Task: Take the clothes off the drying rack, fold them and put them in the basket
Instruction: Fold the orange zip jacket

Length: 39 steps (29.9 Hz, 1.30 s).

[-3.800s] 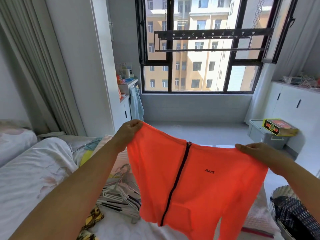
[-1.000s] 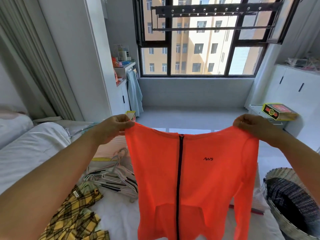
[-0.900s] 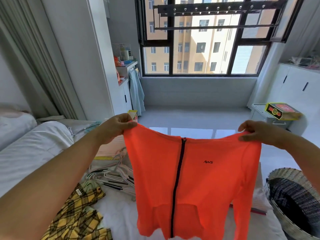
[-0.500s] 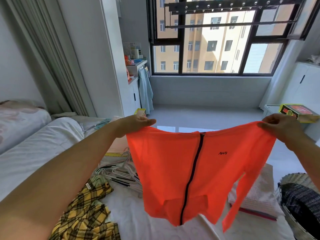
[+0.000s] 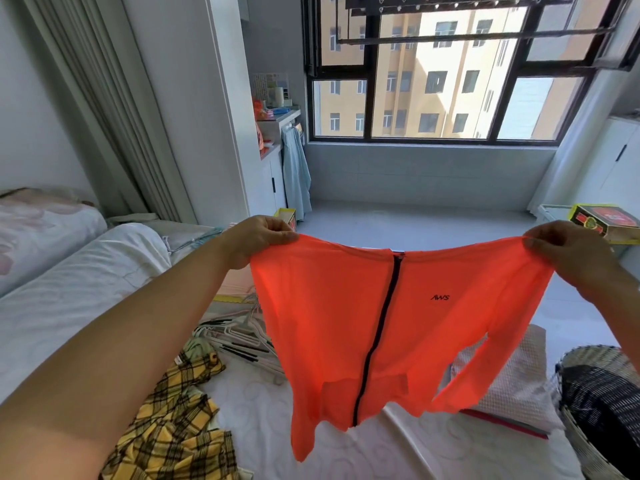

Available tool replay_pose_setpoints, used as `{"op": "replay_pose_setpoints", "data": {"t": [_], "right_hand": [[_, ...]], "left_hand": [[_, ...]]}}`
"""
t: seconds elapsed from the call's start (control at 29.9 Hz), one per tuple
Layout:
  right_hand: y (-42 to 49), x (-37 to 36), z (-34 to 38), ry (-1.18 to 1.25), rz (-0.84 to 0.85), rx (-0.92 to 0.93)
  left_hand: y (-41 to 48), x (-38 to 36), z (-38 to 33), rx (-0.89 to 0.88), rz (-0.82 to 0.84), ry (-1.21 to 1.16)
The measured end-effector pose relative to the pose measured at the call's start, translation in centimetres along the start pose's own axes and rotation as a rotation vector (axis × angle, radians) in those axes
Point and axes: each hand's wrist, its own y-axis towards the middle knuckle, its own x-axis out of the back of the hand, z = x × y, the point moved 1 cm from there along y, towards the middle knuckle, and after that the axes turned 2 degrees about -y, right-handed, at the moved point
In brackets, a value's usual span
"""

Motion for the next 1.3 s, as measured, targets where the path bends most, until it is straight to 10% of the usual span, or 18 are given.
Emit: {"op": "replay_pose_setpoints", "data": {"t": [0.3, 0.7, 0.94, 1.3], "right_hand": [[1.4, -5.4, -3.6, -0.286, 0.122, 0.044], [9.4, -1.2, 0.7, 0.104, -0.104, 0.107], [1.6, -0.5, -5.0, 0.130, 0.232, -0.001], [-20.7, -12.3, -25.6, 0.044, 0.903, -0.428]], "left_hand": [[5.0, -1.1, 6.1, 0.054, -0.279, 0.236], [12.4, 0.5, -2.6, -0.353, -0.407, 0.060], [6.7, -1.4, 3.8, -0.179, -0.218, 0.028], [-3.6, -11.5, 34.1, 0.438, 0.070, 0.050]]}}
